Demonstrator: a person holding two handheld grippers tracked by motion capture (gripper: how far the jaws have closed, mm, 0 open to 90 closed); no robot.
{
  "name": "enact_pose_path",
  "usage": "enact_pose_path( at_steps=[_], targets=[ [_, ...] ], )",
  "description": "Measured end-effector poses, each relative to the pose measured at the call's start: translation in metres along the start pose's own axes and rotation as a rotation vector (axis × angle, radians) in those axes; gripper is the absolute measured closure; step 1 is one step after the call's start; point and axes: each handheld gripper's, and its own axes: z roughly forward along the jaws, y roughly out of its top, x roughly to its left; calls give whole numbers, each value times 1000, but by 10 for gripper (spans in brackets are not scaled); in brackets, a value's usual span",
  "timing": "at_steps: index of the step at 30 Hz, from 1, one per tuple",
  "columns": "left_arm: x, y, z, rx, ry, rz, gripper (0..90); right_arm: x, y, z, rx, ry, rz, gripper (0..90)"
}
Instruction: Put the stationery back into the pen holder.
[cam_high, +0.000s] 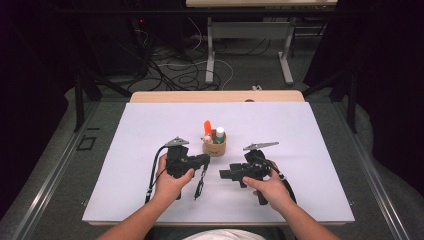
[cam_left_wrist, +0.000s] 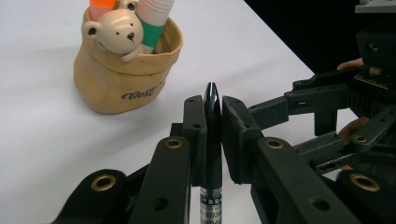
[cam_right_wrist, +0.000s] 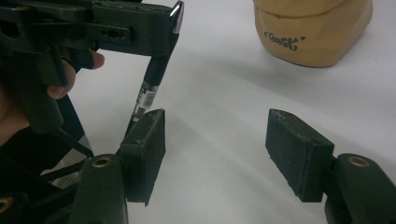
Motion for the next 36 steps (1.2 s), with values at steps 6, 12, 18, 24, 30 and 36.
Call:
enact_pose_path(
  at_steps=[6,12,18,24,30,36],
  targets=[
    [-4,-1,3,-4,-11,11,806,1,-1,1,4,28,66,401],
    [-8,-2,4,-8,-15,23,806,5,-2,3,12,52,79,388],
    [-11,-3,4,-14,-20,34,806,9,-3,6,25,61,83,397],
    [-16,-4,4,-22,-23,53,806,10,-3,5,15,93,130,458],
    [-21,-5,5,-28,-32,65,806,11,-3,4,26,118,163,540],
    [-27,-6,6,-16,-40,88,806,12,-4,4,27,146,207,611]
  ],
)
